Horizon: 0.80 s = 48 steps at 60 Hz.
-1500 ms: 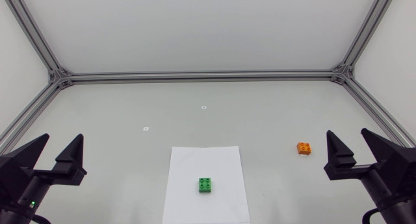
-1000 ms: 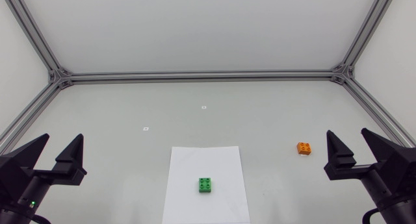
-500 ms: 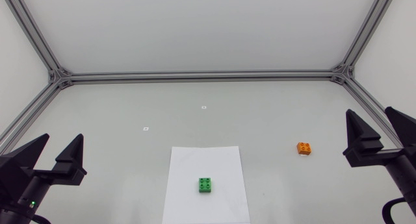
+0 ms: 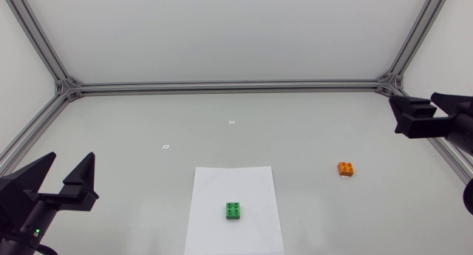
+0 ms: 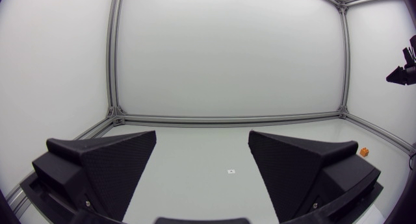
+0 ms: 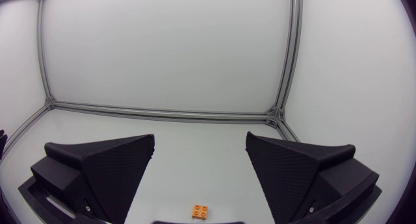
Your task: Pick up the orange 2x2 brick with the right arm and stack it on top of the green 2x2 brick in the center
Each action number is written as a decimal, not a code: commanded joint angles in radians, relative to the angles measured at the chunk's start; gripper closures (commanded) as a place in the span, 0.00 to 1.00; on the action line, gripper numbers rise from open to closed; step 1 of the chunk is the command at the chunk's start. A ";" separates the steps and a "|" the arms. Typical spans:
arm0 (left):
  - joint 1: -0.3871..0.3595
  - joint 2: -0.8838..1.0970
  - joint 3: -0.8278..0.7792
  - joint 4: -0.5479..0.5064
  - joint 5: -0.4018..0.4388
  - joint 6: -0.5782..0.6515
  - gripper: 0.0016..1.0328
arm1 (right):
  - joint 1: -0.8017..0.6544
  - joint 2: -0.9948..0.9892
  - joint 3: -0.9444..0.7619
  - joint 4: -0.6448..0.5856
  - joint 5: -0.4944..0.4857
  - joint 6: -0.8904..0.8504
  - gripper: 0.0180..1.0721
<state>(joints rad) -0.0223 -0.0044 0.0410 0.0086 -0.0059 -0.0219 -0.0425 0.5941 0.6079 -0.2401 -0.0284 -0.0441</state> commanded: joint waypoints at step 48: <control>0.004 -0.008 -0.041 -0.015 0.004 0.013 0.04 | -0.137 0.897 0.527 -0.508 -0.111 0.004 0.05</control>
<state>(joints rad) -0.0223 -0.0044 0.0410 0.0086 -0.0059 -0.0219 -0.1947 1.4311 1.0920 -0.7166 -0.1768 -0.0299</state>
